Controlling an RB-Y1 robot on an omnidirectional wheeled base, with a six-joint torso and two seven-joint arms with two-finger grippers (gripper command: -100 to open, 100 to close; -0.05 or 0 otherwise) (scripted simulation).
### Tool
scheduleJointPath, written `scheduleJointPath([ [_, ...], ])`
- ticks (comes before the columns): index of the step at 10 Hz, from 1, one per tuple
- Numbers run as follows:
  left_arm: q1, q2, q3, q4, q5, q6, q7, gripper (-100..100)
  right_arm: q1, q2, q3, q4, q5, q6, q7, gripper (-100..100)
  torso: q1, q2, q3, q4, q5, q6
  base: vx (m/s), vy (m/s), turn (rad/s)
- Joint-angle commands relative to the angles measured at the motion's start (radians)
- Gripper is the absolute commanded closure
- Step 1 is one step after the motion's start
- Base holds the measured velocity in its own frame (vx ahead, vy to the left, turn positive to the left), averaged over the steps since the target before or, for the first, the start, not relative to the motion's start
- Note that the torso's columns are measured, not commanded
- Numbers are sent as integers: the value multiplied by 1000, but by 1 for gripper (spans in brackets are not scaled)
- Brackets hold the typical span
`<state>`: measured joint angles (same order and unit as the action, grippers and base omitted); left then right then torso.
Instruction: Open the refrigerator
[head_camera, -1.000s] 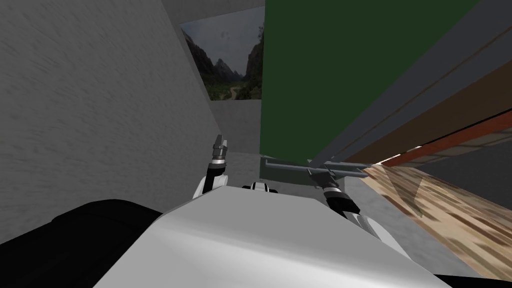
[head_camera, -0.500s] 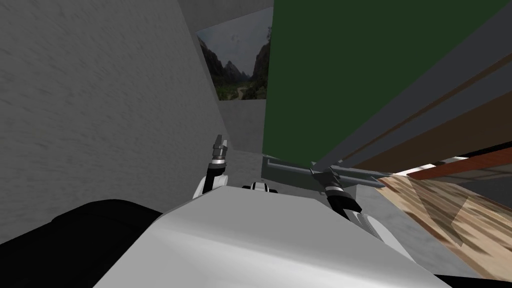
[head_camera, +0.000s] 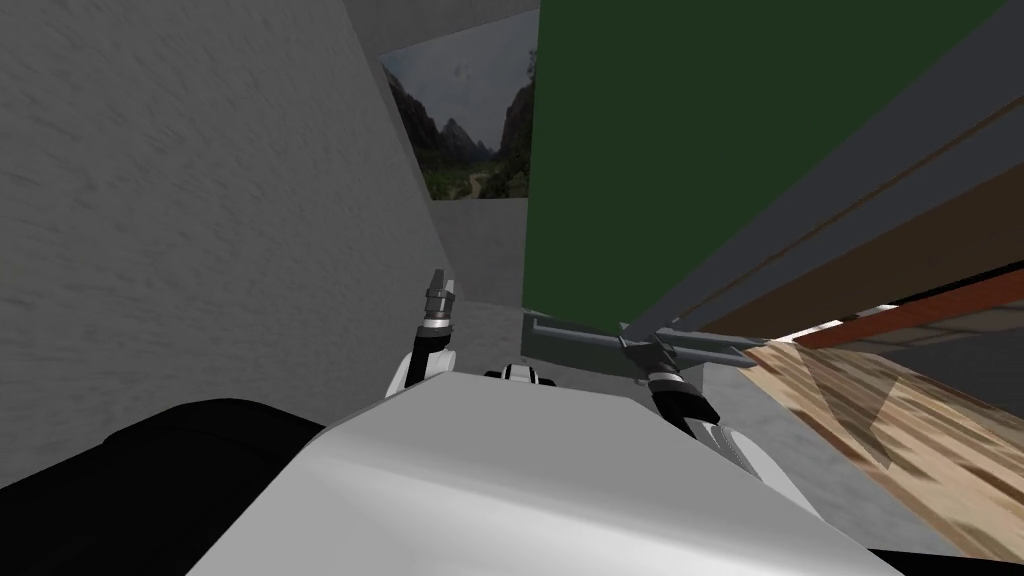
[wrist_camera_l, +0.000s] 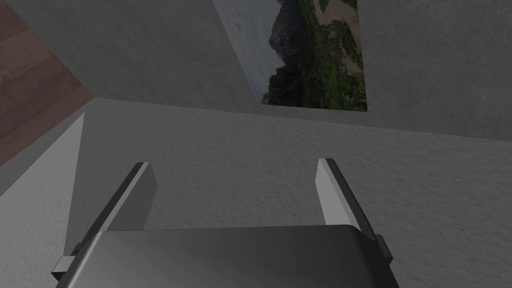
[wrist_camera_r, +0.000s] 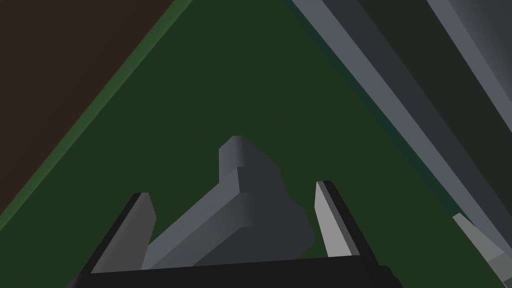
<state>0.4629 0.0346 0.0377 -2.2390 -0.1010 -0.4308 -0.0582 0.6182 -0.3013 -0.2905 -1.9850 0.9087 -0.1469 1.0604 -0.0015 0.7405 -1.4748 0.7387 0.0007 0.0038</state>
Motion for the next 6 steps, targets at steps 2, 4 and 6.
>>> scheduleJointPath([
  [2, 0, 0, 0, 0, 0, 0, 0, 0, 17, 0, 8, -11, -1, -38, 5, 100, -1, 3, 2, 1, 0, 0, 36, 27, -123],
  [4, 0, 0, 0, 0, 0, 0, 0, 0, 30, 26, -13, -26, -2, -7, 8, 100, 7, 4, 2, 2, 2, 0, -16, 181, -156],
  [6, 0, 0, 0, 0, 0, 0, 0, 0, 37, 43, -29, -36, -3, 18, 10, 100, 12, 5, 3, 2, 4, -4, -47, 234, -141],
])
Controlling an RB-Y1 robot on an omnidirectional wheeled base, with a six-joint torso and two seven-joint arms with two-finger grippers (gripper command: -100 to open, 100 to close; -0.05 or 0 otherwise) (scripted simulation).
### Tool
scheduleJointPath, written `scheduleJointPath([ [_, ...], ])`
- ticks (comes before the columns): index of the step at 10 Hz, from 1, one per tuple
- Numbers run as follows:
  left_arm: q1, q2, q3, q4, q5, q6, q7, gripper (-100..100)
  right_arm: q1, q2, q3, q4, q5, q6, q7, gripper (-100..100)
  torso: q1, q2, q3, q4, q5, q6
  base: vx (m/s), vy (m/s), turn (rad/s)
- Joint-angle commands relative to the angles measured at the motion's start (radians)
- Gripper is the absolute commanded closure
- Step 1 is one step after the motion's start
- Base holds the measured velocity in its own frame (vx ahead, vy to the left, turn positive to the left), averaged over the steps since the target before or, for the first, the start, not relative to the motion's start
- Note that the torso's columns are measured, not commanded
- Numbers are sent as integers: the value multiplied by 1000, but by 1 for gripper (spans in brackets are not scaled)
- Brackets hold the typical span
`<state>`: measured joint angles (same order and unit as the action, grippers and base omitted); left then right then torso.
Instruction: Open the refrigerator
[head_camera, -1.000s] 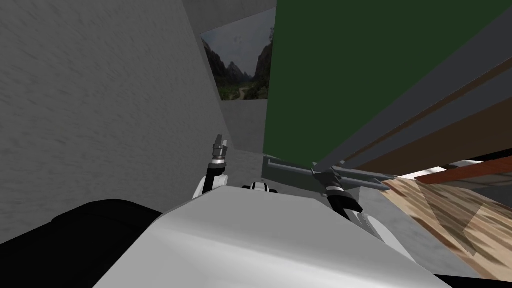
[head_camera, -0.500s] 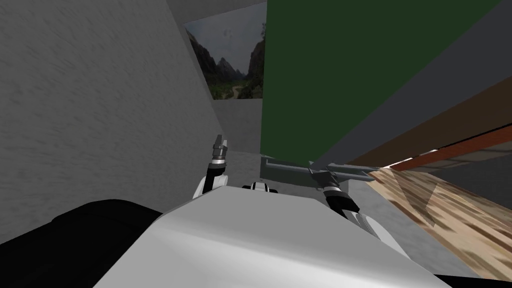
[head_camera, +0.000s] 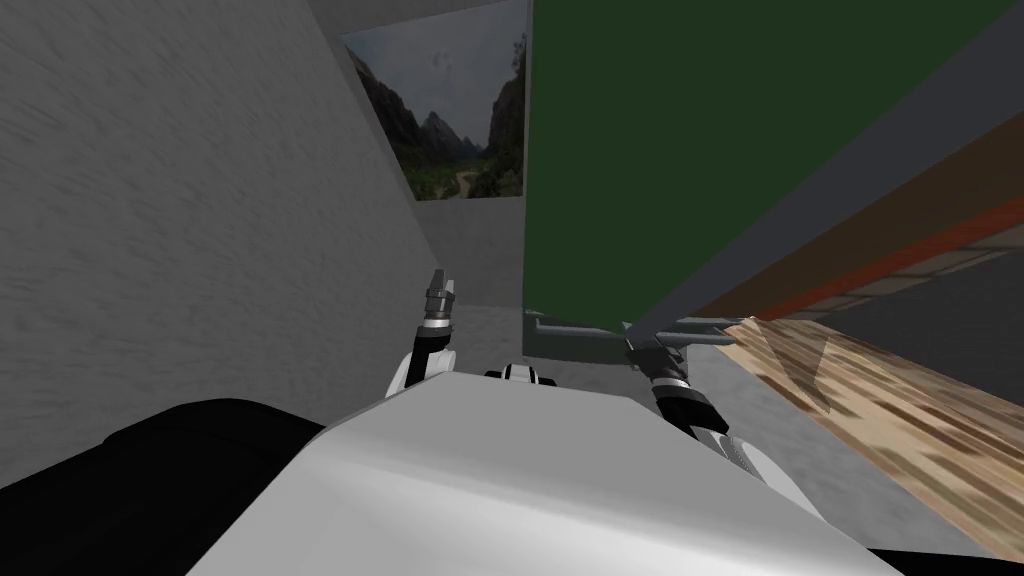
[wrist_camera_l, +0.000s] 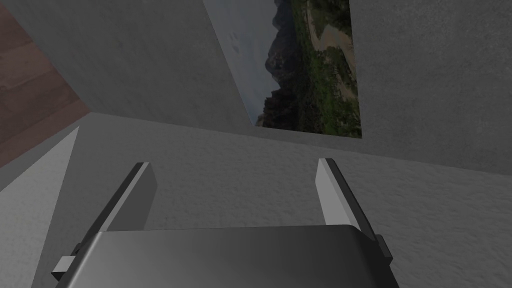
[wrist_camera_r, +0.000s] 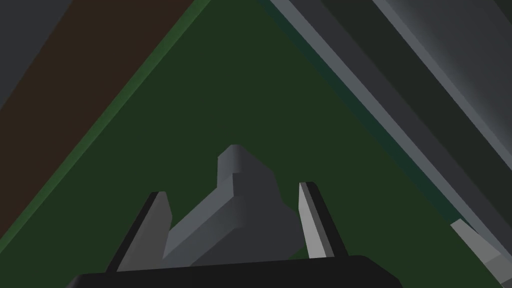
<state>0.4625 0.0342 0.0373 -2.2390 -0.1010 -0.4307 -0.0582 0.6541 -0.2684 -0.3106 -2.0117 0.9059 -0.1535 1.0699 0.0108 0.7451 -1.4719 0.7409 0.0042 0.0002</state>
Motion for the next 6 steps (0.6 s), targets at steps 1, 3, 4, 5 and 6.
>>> scheduleJointPath([
  [1, 0, 0, 0, 0, 0, 0, 0, 0, 5, 19, -16, -15, 0, 37, 1, 100, -3, -2, -1, 1, 0, -2, -63, 196, -109],
  [3, 0, 0, 0, 0, 0, 0, 0, 0, 13, 37, -31, -25, -1, 61, 3, 100, -4, -4, -4, 1, 2, -2, -47, 208, -119],
  [4, 0, 0, 0, 0, 0, 0, 0, 0, 16, 45, -39, -30, -1, 73, 4, 100, -3, -5, -5, 1, 3, -2, -19, 192, -123],
  [5, 0, 0, 0, 0, 0, 0, 0, 0, 20, 54, -47, -35, -1, 85, 4, 100, -3, -6, -5, 2, 3, -2, -14, 182, -108],
  [6, 0, 0, 0, 0, 0, 0, 0, 0, 24, 56, -39, -21, 2, 77, 7, 100, -3, -5, -4, 2, 3, -2, -11, 84, -56],
])
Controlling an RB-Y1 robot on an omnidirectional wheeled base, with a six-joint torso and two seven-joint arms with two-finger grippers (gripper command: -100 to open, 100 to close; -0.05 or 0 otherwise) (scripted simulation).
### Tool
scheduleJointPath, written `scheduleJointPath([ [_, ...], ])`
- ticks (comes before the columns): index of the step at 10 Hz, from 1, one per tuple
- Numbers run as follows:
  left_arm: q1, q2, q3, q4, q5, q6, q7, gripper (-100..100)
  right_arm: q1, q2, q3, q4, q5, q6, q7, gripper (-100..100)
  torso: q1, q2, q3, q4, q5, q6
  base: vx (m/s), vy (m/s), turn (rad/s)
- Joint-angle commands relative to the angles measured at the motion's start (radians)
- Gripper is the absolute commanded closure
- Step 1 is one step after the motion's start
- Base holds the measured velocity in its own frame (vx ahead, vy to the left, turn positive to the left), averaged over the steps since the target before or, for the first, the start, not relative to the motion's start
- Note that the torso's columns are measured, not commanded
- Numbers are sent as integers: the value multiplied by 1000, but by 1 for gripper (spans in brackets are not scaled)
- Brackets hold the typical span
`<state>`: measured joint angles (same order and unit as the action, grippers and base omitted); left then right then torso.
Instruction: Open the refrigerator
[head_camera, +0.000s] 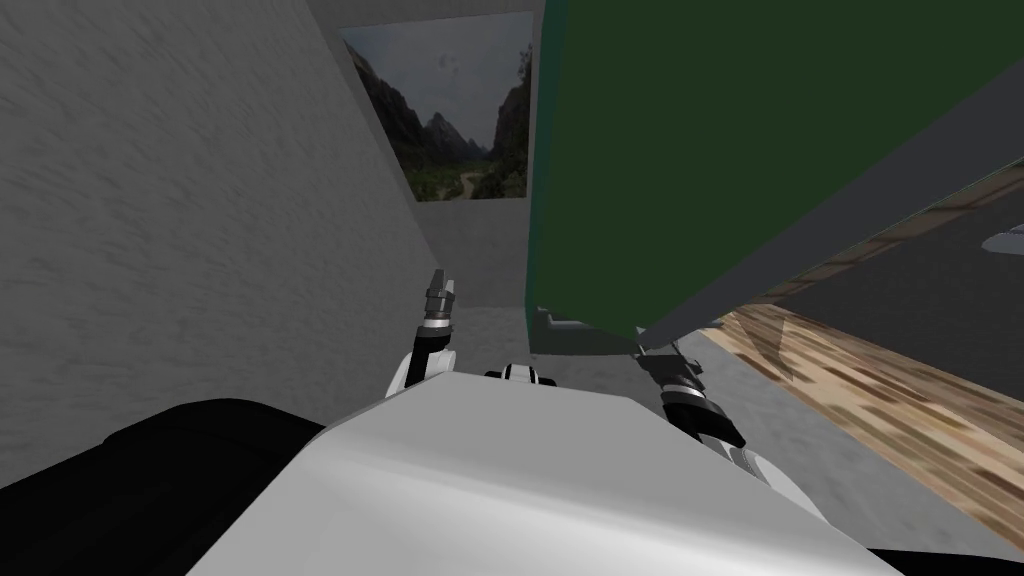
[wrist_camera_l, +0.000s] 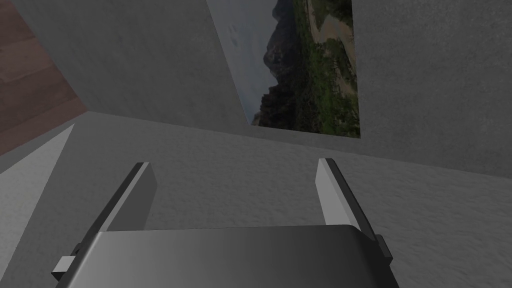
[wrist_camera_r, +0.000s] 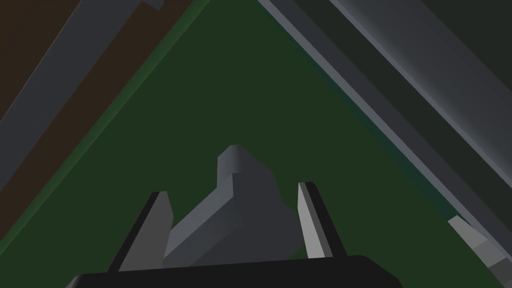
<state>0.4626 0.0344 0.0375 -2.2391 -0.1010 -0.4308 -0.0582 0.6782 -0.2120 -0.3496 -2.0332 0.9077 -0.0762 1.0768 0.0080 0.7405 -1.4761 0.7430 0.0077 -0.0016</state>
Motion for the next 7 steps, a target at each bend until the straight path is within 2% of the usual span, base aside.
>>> scheduleJointPath([
  [1, 0, 0, 0, 0, 0, 0, 0, 0, 0, 27, -19, -4, 4, 38, 6, 100, -5, -1, 0, -1, -2, -2, 9, 170, -66],
  [3, 0, 0, 0, 0, 0, 0, 0, 0, -4, 51, -37, -12, 8, 74, 12, 100, 5, 0, 1, -4, -3, 0, -47, 265, -89],
  [7, 0, 0, 0, 0, 0, 0, 0, 0, -13, 98, -74, -27, 17, 146, 23, 100, 2, -3, -2, -2, -1, -2, -44, 232, -55],
])
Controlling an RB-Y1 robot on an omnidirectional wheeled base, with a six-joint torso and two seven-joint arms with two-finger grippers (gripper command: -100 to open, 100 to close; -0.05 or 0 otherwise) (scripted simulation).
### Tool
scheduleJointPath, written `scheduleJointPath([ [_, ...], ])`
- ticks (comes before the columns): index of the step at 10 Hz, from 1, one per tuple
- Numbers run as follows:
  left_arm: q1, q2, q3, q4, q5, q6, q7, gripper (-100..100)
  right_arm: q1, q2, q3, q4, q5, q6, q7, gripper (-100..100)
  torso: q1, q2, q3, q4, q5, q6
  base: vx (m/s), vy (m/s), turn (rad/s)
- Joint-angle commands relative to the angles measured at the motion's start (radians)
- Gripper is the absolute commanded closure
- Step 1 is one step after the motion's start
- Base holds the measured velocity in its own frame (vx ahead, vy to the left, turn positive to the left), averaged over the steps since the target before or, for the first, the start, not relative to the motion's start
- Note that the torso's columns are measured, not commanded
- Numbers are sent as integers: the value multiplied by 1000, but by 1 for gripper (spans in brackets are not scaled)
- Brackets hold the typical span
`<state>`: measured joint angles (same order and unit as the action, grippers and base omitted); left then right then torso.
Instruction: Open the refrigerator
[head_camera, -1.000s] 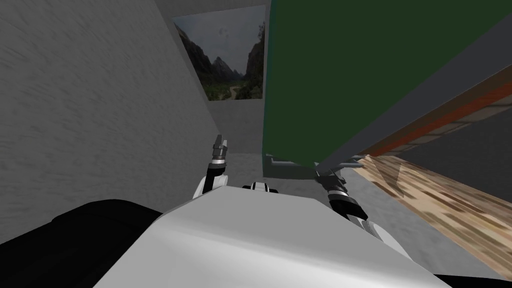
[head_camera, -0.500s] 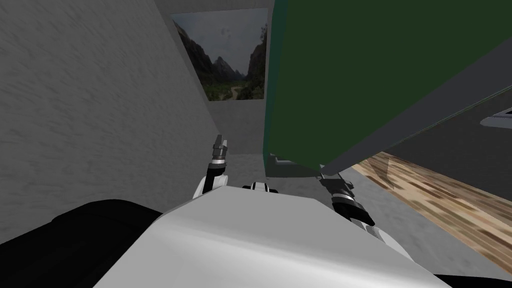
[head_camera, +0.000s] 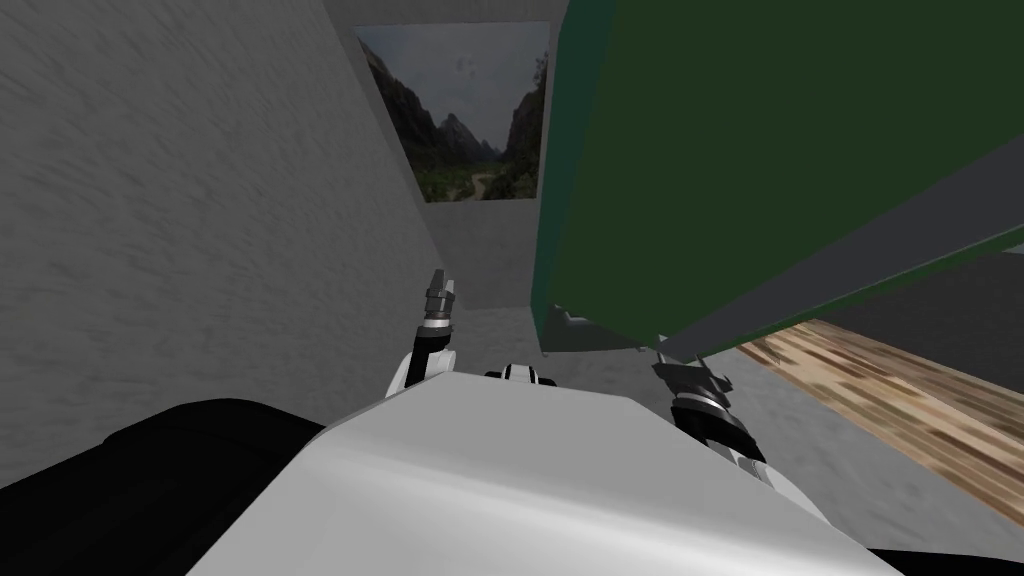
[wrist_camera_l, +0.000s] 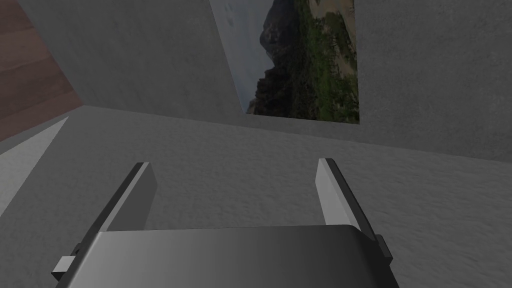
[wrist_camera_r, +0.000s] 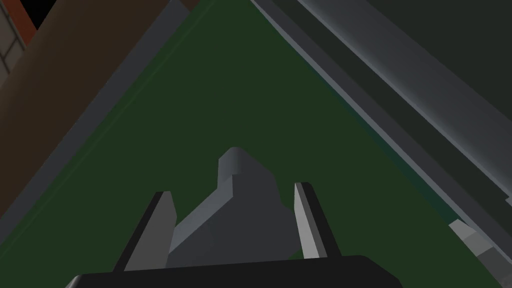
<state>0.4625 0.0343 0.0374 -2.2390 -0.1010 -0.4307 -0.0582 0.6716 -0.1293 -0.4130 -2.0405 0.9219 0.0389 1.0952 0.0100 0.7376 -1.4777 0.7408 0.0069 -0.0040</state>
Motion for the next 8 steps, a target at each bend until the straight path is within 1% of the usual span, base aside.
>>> scheduleJointPath([
  [1, 0, 0, 0, 0, 0, 0, 0, 0, -8, 27, -20, -23, 5, 48, 7, 100, -1, 0, -1, 0, 1, -1, -34, 197, -43],
  [2, 0, 0, 0, 0, 0, 0, 0, 0, -11, 39, -29, -27, 7, 66, 10, 100, -1, 1, 0, 1, 2, 0, -61, 201, -34],
  [3, 0, 0, 0, 0, 0, 0, 0, 0, 0, 32, -19, -19, 4, 61, 8, 100, 0, 4, 2, 2, 2, 1, -33, 95, -25],
  [4, 0, 0, 0, 0, 0, 0, 0, 0, 4, 50, 32, -29, 47, 73, 12, 100, -6, 3, 1, 2, 1, 2, 45, 37, -387],
  [5, 0, 0, 1, 0, 0, 0, 0, 0, 4, 50, 44, -29, 47, 73, 12, 100, -9, 0, 0, 0, -1, 6, 60, 48, -375],
  [6, 0, 0, 0, 0, 0, 0, 0, 0, 5, 64, 88, -45, 90, 79, 15, 100, -10, 2, 1, -1, -2, 7, 77, 60, -405],
  [7, 1, 0, 1, 0, 0, 0, 0, 0, 5, 64, 106, -45, 90, 79, 15, 100, -8, 3, 2, 0, -3, 8, 65, 48, -325],
  [8, 0, 0, 0, 0, 0, 0, 0, 0, 7, 78, 140, -60, 133, 85, 19, 100, -9, 4, 3, -1, -4, 5, 69, 39, -424],
])
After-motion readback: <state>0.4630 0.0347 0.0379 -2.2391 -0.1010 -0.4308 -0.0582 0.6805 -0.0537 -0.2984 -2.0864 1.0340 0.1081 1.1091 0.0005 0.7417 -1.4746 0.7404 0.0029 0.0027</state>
